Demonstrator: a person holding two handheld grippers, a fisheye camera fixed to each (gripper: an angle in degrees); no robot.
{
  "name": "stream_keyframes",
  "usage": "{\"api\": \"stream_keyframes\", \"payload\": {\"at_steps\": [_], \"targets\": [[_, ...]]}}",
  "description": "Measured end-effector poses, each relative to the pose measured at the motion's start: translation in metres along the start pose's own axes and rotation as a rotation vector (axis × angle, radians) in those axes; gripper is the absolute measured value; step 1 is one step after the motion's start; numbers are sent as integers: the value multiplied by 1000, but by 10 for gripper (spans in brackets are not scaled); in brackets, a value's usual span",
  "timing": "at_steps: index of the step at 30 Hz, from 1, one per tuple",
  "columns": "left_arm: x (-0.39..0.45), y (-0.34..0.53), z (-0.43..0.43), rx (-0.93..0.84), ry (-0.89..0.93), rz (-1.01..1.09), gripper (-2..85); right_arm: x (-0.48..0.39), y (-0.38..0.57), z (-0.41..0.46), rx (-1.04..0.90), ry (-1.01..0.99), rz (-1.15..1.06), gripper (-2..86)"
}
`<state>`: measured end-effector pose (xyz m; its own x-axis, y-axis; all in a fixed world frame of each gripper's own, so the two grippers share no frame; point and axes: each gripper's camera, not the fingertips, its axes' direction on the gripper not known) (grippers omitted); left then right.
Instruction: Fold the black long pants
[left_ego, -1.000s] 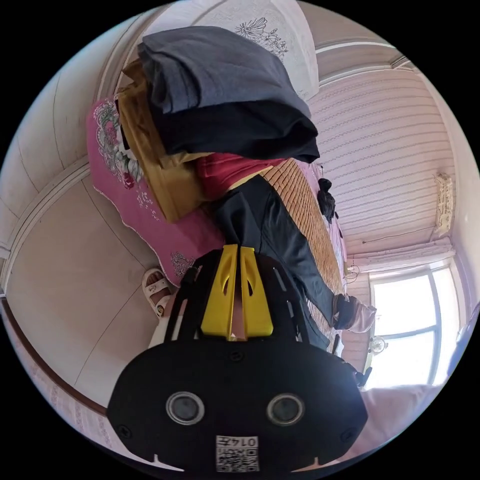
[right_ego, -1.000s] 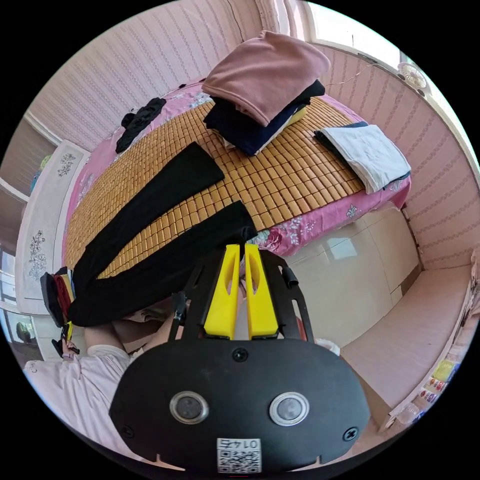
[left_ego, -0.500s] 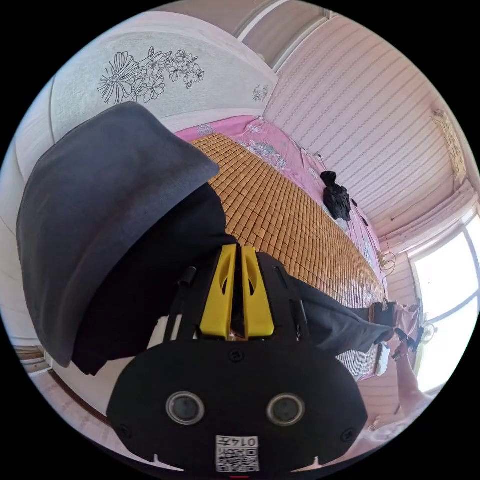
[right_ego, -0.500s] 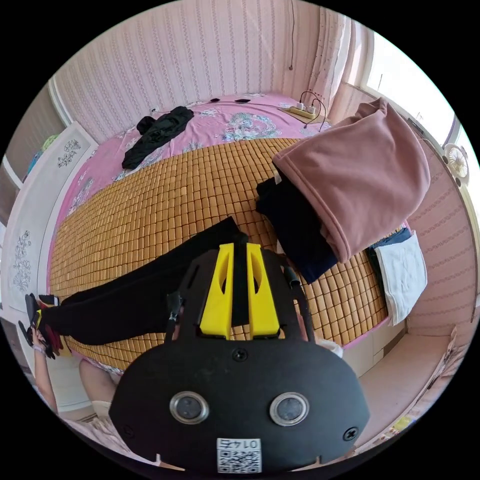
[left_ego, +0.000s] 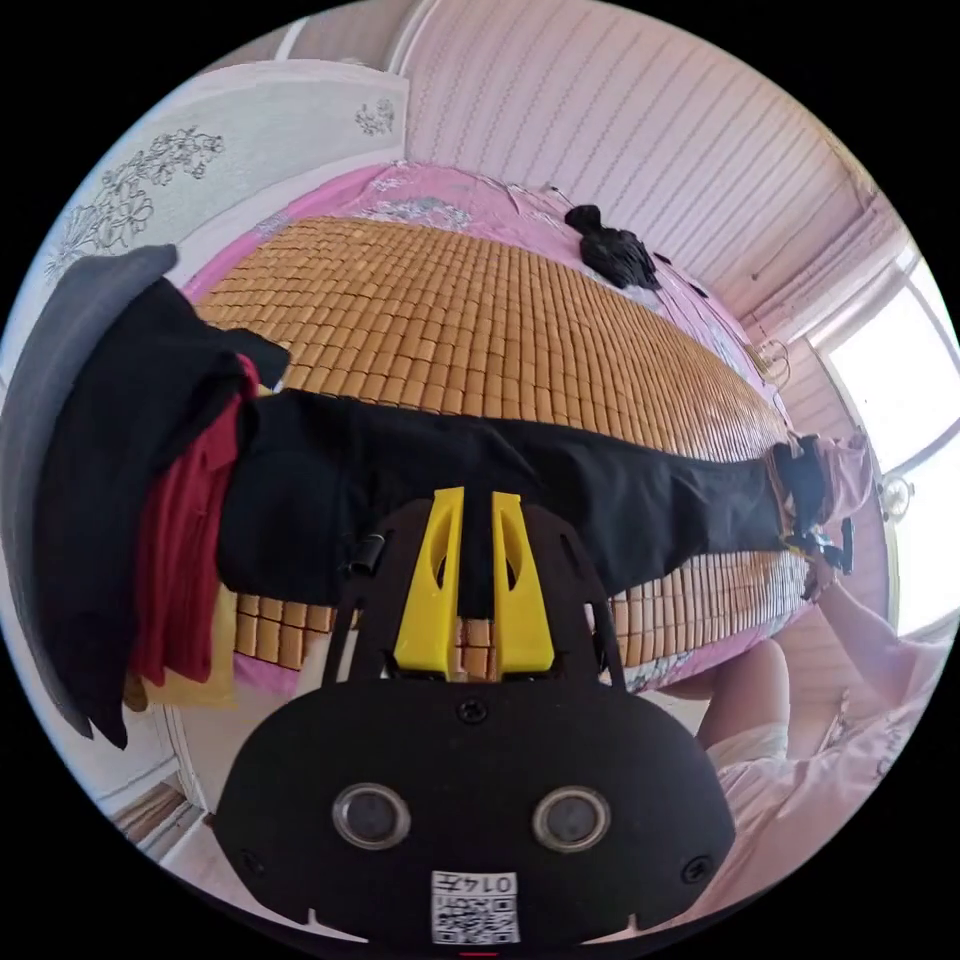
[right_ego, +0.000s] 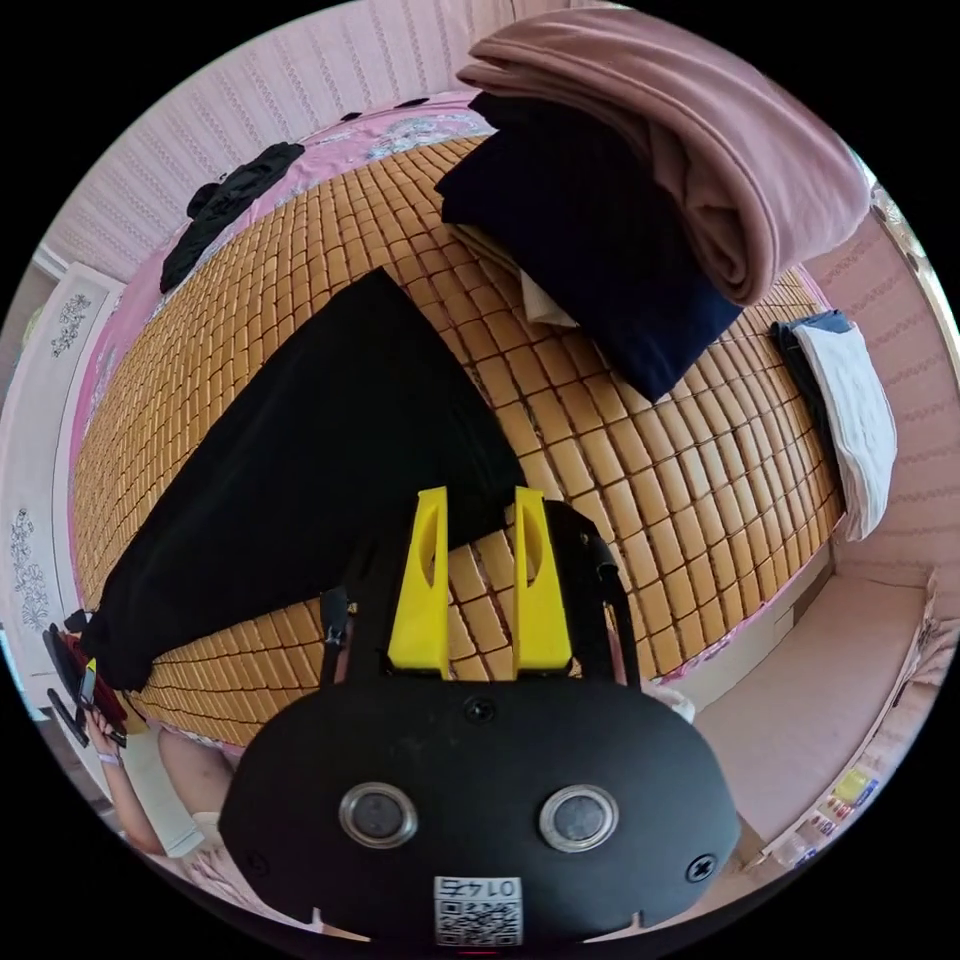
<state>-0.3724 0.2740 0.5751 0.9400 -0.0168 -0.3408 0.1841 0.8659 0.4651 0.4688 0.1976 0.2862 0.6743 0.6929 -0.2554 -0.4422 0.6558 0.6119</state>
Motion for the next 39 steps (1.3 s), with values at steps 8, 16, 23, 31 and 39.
{"api": "stream_keyframes", "payload": {"at_steps": [8,16,23,31,39], "targets": [[61,-5,79,-250,-106,120,5,-56,-6,20,-155,242,-252,40],[100,-2,99,-371,-119,241,-9,-54,33,29,-184,190,-171,41],[109,19,100,-340,-82,217,18,-70,69,25,-108,178,-105,58],[158,36,64,-146,-112,393,43,-218,65,3,149,-3,-474,60],[223,42,121,-194,78,492,51,-476,69,60,22,-119,-1095,78]]}}
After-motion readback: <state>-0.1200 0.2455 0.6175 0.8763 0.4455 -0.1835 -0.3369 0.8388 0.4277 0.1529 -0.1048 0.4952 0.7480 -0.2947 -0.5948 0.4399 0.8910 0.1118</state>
